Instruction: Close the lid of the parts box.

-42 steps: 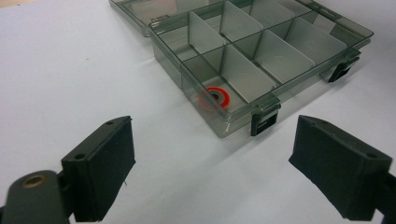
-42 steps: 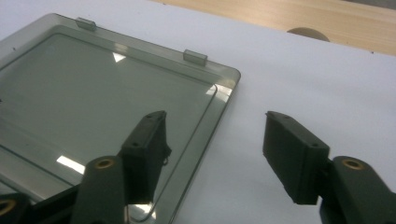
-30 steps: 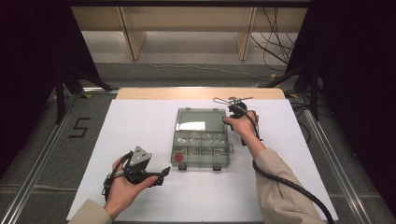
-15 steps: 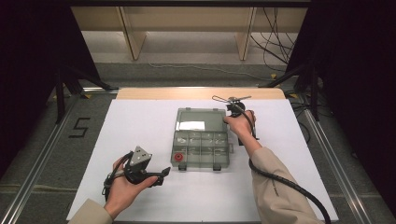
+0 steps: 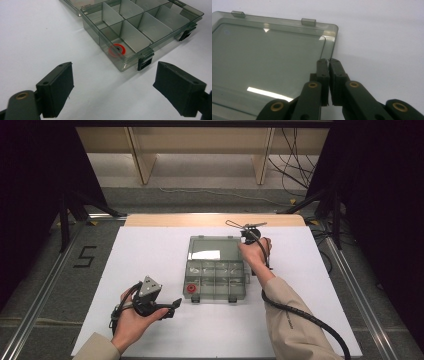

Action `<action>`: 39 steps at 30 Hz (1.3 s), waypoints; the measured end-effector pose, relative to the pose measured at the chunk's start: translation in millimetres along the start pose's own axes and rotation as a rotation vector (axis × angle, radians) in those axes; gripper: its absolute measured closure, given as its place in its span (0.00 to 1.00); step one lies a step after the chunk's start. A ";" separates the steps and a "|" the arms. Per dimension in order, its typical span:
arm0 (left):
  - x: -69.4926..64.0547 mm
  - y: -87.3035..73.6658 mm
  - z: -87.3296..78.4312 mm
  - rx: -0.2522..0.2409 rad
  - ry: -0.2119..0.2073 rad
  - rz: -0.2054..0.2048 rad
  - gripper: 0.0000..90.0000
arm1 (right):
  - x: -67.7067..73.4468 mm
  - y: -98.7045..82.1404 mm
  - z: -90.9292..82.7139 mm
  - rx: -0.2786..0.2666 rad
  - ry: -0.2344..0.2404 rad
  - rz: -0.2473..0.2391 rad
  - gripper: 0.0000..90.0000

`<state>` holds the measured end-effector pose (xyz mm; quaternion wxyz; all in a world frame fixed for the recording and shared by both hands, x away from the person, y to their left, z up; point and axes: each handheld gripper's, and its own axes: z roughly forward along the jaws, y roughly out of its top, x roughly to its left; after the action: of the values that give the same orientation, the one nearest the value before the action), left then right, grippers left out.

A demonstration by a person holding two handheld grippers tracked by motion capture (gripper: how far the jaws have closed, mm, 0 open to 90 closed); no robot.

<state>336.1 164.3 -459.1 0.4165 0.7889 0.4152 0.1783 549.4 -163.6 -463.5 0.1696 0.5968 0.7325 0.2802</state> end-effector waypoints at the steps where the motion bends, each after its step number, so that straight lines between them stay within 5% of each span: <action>1: -0.3 -0.2 0.6 -0.005 0.000 -0.010 0.17 | 1.0 0.3 -0.9 0.002 -0.013 0.008 0.98; 3: 0.9 -0.2 -0.1 0.011 0.007 -0.008 0.17 | 1.0 0.4 -0.6 -0.002 -0.008 0.002 0.98; 5: 2.4 -0.6 1.1 0.003 0.002 -0.011 0.17 | 4.2 0.1 -2.4 0.009 -0.016 0.051 0.98; 6: 3.6 -0.8 0.8 0.009 0.010 -0.001 0.17 | 1.3 0.3 -1.2 -0.006 -0.011 0.015 0.99; 11: 6.5 -2.0 3.2 0.001 0.013 -0.037 0.17 | 4.3 0.6 -4.4 -0.010 -0.013 0.055 0.99; 15: 12.5 -0.9 3.9 0.003 0.019 -0.037 0.17 | 3.9 0.8 -5.7 -0.026 -0.024 0.040 0.99; 19: 16.6 1.1 6.8 -0.014 0.019 -0.092 0.18 | 3.7 -0.7 -6.9 -0.039 -0.023 0.031 0.99; 22: 23.6 5.5 8.2 -0.008 0.020 -0.095 0.18 | 6.6 -1.0 -8.8 -0.042 -0.027 0.060 0.99; 24: 28.9 9.5 10.2 -0.012 0.023 -0.121 0.20 | 4.6 -1.0 -8.1 -0.060 -0.021 0.028 0.99; 28: 43.0 21.2 15.8 -0.015 0.045 -0.154 0.22 | 7.4 -2.5 -10.4 -0.063 -0.034 0.063 0.99; 34: 55.8 42.5 28.4 -0.016 0.040 -0.174 0.24 | 6.7 -2.3 -13.4 -0.077 -0.028 0.045 0.99; 35: 57.0 48.2 33.1 -0.031 0.039 -0.186 0.24 | 9.3 -2.3 -14.4 -0.072 -0.021 0.084 0.99; 37: 59.7 57.5 39.2 -0.031 0.044 -0.197 0.25 | 5.8 -3.6 -13.8 -0.098 -0.028 0.025 0.99; 38: 61.6 61.9 42.9 -0.034 0.040 -0.197 0.26 | 8.7 -2.3 -17.7 -0.062 -0.020 0.068 0.99; 39: 62.8 66.2 46.3 -0.029 0.042 -0.201 0.26 | 7.5 -3.2 -16.2 -0.088 -0.027 0.049 0.99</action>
<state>435.9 170.8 -437.1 0.4351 0.7331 0.4983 0.1580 535.8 -160.1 -452.1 0.1986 0.6103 0.7023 0.3080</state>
